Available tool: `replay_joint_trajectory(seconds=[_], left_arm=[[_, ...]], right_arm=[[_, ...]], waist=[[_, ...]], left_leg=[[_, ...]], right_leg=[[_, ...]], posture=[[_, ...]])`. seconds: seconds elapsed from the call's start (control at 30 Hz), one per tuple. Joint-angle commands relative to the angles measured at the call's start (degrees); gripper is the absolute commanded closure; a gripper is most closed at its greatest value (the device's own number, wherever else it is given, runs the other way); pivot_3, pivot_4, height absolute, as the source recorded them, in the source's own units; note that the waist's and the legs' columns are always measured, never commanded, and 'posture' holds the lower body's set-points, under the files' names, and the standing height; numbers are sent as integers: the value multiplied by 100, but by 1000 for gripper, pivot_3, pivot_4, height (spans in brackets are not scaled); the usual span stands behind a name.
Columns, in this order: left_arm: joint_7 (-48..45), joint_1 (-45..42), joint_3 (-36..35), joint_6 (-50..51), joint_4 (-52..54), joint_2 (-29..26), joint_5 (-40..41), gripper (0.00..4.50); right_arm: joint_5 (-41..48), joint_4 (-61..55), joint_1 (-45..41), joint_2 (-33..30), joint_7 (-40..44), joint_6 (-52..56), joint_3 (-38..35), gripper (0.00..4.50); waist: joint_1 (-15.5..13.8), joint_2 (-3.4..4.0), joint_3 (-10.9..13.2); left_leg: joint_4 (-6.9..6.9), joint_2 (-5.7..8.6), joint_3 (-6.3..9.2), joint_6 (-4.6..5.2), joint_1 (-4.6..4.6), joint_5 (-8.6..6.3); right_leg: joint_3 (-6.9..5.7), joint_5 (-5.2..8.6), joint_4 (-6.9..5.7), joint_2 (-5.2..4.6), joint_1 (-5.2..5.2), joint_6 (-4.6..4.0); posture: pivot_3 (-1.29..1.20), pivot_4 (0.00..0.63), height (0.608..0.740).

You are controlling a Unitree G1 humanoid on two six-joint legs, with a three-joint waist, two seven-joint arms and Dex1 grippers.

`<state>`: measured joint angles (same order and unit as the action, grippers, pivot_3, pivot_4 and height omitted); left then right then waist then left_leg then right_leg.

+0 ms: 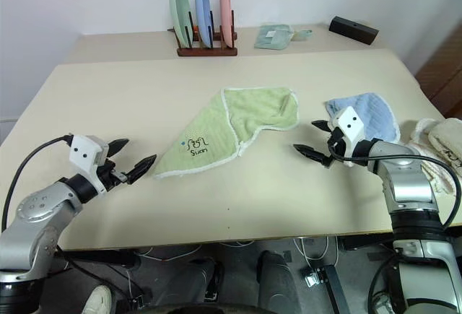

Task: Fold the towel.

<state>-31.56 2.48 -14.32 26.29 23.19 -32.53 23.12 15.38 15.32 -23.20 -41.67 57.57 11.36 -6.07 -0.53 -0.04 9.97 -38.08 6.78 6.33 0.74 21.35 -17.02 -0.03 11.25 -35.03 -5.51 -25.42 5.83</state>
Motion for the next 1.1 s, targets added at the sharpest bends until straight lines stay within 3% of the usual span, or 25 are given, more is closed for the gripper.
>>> replay_joint_trajectory(seconds=[0.03, 0.37, 0.67, 0.97, 1.1], left_arm=[[124, 2, -31, 34, 237, 49, 17, 66], [322, -96, 180, 73, 331, 188, -69, 66], [43, -602, 480, 258, 122, 78, 89, 66], [-568, -2154, 2238, 311, -447, 278, -478, 66], [-553, -2626, 3172, 239, -939, 470, -1226, 66]], right_arm=[[23, -16, -256, 18, -1, -120, -31, 0], [-134, 450, -631, 180, 21, -413, 135, 0], [-125, 180, -367, 505, -346, -429, 178, 0], [67, -1083, 335, 444, -642, 216, 19, 0], [69, -1286, 380, 545, -868, 297, 59, 0]], waist=[[-8, 0, 0], [-23, -1, 0], [-18, -2, 0], [-32, -2, -1], [3, -1, -1]], left_leg=[[0, 1, 0, 0, 0, 0], [-1, 3, -1, -26, 0, 15], [-1, 3, 0, -27, 0, 15], [-5, 10, 3, -27, 1, 15], [-5, 10, 0, -27, 2, 16]], right_leg=[[0, 0, 0, -1, 1, 0], [0, 0, 2, -3, 3, 0], [-1, 0, 0, -2, 3, 0], [-2, -1, -1, -1, 4, 1], [1, -1, 0, -2, 2, 2]], posture=[[0, 150, 740], [0, 150, 740], [0, 150, 740], [0, 150, 740], [0, 150, 740]])
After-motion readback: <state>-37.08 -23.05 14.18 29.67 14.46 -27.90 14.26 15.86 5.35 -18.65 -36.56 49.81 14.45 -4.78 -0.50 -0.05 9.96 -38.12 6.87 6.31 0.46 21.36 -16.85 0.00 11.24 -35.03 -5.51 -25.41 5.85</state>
